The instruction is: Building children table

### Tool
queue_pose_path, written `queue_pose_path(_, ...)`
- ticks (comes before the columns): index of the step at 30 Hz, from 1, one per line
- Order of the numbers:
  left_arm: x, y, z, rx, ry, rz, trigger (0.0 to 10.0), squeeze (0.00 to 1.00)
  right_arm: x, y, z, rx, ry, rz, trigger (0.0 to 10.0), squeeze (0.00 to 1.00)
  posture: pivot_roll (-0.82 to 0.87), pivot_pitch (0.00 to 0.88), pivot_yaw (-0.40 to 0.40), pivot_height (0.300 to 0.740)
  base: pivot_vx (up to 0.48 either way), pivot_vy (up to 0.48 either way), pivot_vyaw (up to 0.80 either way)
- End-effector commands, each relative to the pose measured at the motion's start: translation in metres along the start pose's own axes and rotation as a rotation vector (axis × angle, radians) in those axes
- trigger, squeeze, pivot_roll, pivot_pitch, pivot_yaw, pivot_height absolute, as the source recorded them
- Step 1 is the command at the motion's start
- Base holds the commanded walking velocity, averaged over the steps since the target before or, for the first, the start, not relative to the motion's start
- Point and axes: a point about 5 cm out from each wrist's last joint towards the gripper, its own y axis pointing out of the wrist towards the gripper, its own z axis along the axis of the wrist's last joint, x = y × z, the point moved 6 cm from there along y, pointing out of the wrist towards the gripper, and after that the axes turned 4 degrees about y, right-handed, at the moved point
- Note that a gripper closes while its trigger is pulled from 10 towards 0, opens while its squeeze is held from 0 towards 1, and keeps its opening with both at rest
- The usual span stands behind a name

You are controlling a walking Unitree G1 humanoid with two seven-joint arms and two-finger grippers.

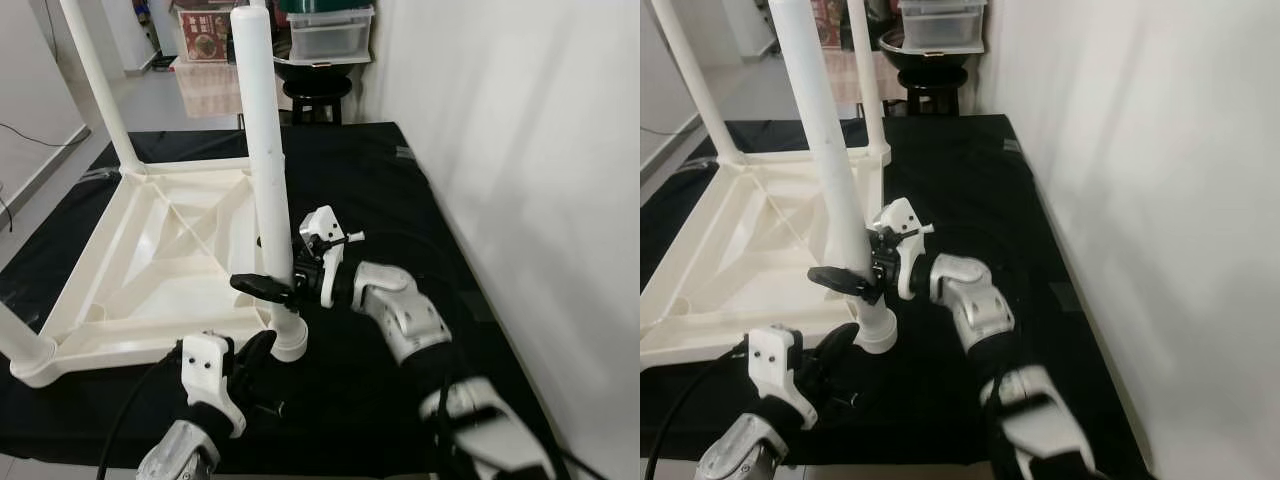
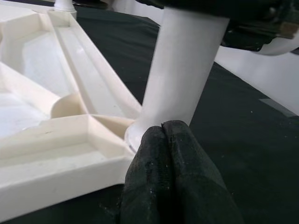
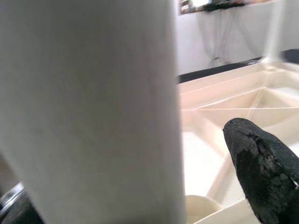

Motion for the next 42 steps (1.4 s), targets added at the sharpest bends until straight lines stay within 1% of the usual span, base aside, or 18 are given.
queue_pose_path(1, -0.001, 0.0, -0.005, -0.019, 0.008, 0.002, 10.0, 0.0, -0.003, -0.001, 0.004, -0.019, -0.013, 0.092, 10.0, 0.0, 0.04, 0.0, -0.022, 0.74, 0.0, 0.0, 0.0)
queue_pose_path(3, -0.001, 0.0, -0.005, -0.018, 0.01, 0.003, 10.0, 0.0, -0.007, -0.004, 0.008, -0.048, 0.003, 0.19, 10.0, 0.0, 0.04, 0.0, -0.027, 0.74, 0.0, 0.0, 0.0)
queue_pose_path(10, 0.0, 0.0, -0.005, -0.018, 0.013, 0.004, 10.0, 0.0, -0.01, -0.003, 0.013, -0.066, 0.034, 0.272, 10.0, 0.0, 0.05, 0.0, -0.034, 0.74, 0.0, 0.0, 0.0)
queue_pose_path(11, 0.0, 0.0, -0.005, -0.018, 0.013, 0.004, 10.0, 0.0, -0.01, -0.004, 0.013, -0.066, 0.037, 0.275, 8.1, 0.0, 0.05, 0.0, -0.034, 0.74, 0.0, 0.0, 0.0)
queue_pose_path(12, 0.0, 0.0, -0.005, -0.017, 0.013, 0.005, 10.0, 0.0, -0.011, -0.005, 0.013, -0.069, 0.038, 0.291, 0.0, 0.0, 0.06, 0.0, -0.039, 0.74, 0.0, 0.0, 0.0)
queue_pose_path(21, 0.002, 0.0, -0.004, -0.013, 0.007, 0.004, 10.0, 0.0, -0.005, -0.015, 0.008, -0.067, 0.017, 0.277, 0.0, 0.0, 0.05, 0.0, -0.038, 0.74, 0.0, 0.0, 0.0)
queue_pose_path(25, 0.003, 0.0, -0.004, -0.011, 0.004, 0.005, 10.0, 0.0, 0.011, -0.024, 0.01, -0.001, -0.019, 0.143, 0.0, 0.0, 0.04, 0.0, -0.043, 0.74, 0.0, 0.0, 0.0)
queue_pose_path(27, 0.003, -0.001, -0.004, -0.011, 0.003, 0.006, 10.0, 0.0, 0.013, -0.025, 0.008, 0.012, -0.016, 0.111, 0.0, 0.0, 0.04, 0.0, -0.045, 0.74, 0.0, 0.0, 0.0)
queue_pose_path(28, 0.003, -0.002, -0.003, -0.01, 0.003, 0.008, 10.0, 0.0, 0.02, -0.023, 0.002, 0.025, -0.021, -0.01, 0.0, 0.0, 0.04, 0.0, -0.053, 0.74, 0.0, 0.0, 0.0)
queue_pose_path(29, 0.002, -0.003, -0.003, -0.009, 0.004, 0.01, 10.0, 0.0, 0.05, -0.025, -0.002, 0.039, -0.055, -0.376, 0.0, 0.0, 0.04, 0.0, -0.054, 0.74, 0.0, 0.0, 0.0)
queue_pose_path(31, 0.002, -0.003, -0.003, -0.009, 0.004, 0.01, 10.0, 0.0, 0.05, -0.025, -0.002, 0.039, -0.055, -0.376, 0.0, 0.0, 0.04, 0.0, -0.054, 0.74, 0.0, 0.0, 0.0)
queue_pose_path(32, 0.001, -0.004, -0.002, -0.008, 0.006, 0.014, 10.0, 0.0, 0.073, -0.044, -0.007, 0.071, -0.003, -0.757, 0.0, 0.0, 0.03, 0.0, -0.054, 0.74, 0.0, 0.0, 0.0)
queue_pose_path(33, 0.001, -0.005, -0.002, -0.009, 0.006, 0.015, 10.0, 0.0, 0.049, -0.044, -0.033, 0.034, 0.018, -0.774, 0.0, 0.0, 0.02, 0.0, -0.037, 0.74, 0.0, 0.0, 0.0)
queue_pose_path(34, 0.0, -0.005, -0.002, -0.01, 0.006, 0.015, 10.0, 0.0, 0.026, -0.041, -0.048, 0.012, 0.04, -0.725, 0.0, 0.0, 0.02, 0.0, -0.037, 0.74, 0.0, 0.0, 0.0)
queue_pose_path(35, 0.001, -0.005, -0.003, -0.015, 0.005, 0.011, 10.0, 0.0, 0.016, -0.033, -0.05, 0.008, 0.069, -0.615, 0.0, 0.0, 0.01, 0.0, -0.033, 0.74, 0.0, 0.0, 0.0)
queue_pose_path(36, 0.002, -0.004, -0.004, -0.018, 0.004, 0.008, 10.0, 0.0, 0.013, -0.028, -0.049, 0.009, 0.075, -0.542, 0.0, 0.0, 0.02, 0.0, -0.039, 0.74, 0.0, 0.0, 0.0)
queue_pose_path(39, 0.003, -0.004, -0.005, -0.018, 0.0, 0.006, 10.0, 0.0, 0.021, -0.022, -0.041, 0.005, 0.05, -0.507, 0.0, 0.0, 0.03, 0.0, -0.047, 0.74, 0.0, 0.0, 0.0)
queue_pose_path(42, 0.004, -0.004, -0.005, -0.017, -0.008, 0.006, 10.0, 0.0, 0.012, -0.012, -0.046, -0.02, 0.041, -0.454, 0.0, 0.0, 0.03, 0.0, -0.049, 0.74, 0.0, 0.0, 0.0)
